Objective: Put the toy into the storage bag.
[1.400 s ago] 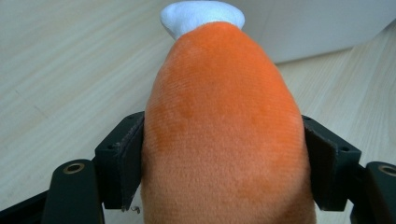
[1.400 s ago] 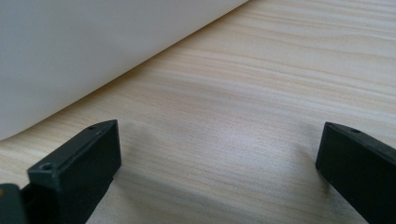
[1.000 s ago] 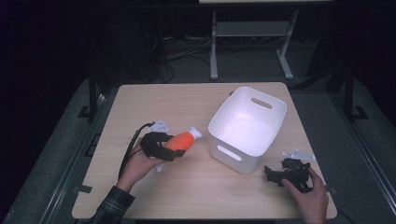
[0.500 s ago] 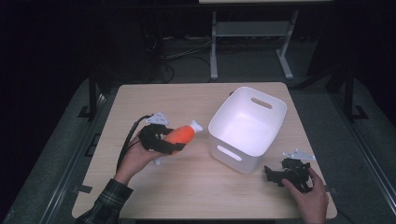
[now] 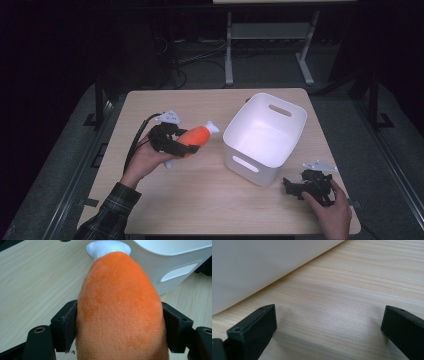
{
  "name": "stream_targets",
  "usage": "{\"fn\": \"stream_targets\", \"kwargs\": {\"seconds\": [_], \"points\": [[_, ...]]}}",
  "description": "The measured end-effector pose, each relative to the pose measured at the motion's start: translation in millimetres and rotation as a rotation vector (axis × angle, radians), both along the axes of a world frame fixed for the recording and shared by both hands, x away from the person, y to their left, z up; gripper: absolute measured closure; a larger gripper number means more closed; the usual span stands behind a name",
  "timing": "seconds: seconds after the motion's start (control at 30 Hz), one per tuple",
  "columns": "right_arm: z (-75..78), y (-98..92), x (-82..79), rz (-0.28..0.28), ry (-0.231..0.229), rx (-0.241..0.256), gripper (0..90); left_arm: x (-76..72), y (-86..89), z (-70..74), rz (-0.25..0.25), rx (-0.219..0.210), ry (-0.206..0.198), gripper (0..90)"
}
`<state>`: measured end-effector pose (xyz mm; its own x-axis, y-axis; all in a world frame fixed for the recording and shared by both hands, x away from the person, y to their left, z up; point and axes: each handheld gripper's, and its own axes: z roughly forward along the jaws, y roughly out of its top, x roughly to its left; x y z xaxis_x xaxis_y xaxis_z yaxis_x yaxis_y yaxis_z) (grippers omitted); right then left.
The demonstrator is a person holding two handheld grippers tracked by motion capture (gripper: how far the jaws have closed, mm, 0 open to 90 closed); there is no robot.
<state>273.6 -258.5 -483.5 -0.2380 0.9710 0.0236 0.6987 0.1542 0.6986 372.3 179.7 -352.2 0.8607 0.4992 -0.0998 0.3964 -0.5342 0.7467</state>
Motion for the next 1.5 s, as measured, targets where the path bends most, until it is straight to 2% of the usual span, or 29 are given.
{"fn": "stream_targets", "kwargs": {"seconds": [0.5,1.2,1.5], "points": [[0.0,0.0,0.0,0.0,0.0,0.0,0.0,10.3,-8.4,18.3,-0.03,-0.005,-0.009,24.7],[0.0,0.0,0.0,0.0,0.0,0.0,0.0,24.7,-30.2,44.3,-0.054,-0.009,-0.036,24.7],[0.0,0.0,0.0,0.0,0.0,0.0,0.0,29.4,-43.1,50.3,-0.056,-0.016,-0.033,24.7]]}}
